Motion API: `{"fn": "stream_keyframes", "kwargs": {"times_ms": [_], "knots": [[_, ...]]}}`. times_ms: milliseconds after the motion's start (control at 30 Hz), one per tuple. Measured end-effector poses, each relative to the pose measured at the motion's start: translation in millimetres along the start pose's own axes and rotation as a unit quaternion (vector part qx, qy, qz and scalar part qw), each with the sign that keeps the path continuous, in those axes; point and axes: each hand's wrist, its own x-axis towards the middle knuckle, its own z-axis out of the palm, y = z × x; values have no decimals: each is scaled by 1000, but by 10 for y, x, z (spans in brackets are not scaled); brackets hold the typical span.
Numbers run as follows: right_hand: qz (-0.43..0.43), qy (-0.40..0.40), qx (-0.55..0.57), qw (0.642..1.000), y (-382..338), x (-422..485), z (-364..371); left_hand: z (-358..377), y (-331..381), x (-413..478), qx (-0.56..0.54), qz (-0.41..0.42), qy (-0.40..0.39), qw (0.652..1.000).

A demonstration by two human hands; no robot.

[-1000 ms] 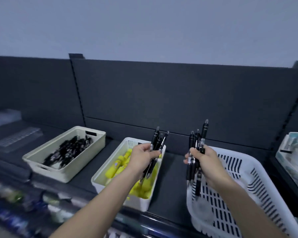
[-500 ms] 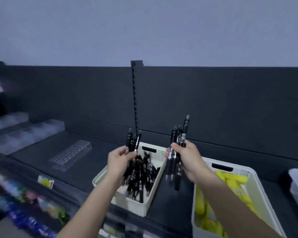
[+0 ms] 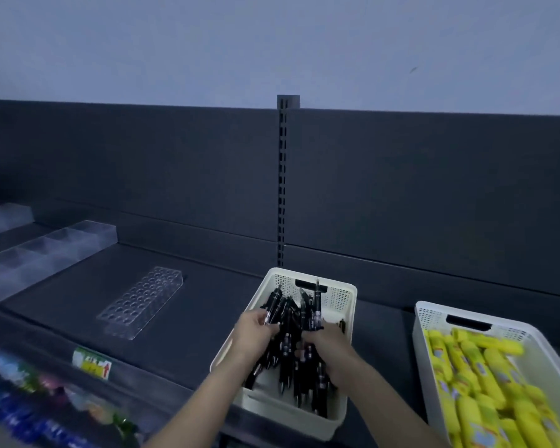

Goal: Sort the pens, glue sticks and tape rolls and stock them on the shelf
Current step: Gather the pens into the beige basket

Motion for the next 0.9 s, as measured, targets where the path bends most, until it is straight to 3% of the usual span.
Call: {"fn": "stream_keyframes", "kwargs": {"times_ms": [167, 267, 467, 567, 667, 800, 900], "knots": [[-9, 48, -59, 997, -55, -73, -1, -28, 81, -51, 113, 11, -33, 993], [-78, 87, -158, 981, -124, -160, -51, -36, 134, -94, 150, 52, -69, 985], [-250, 186, -409, 858, -119, -446, -264, 35, 132, -174, 296, 141, -61, 943], [-264, 232, -509, 786, 24, -602, -459, 165, 187, -254, 347, 172, -68, 919], [-248, 280, -553, 744, 175, -706, -765, 354, 279, -372, 389, 221, -66, 892], [-195, 328, -564, 733, 330, -910, -1221, 694, 429, -544, 390, 278, -85, 874], [-149, 330, -541, 759, 413, -1137, -1519, 981, 525, -681, 385, 302, -116, 864]]}}
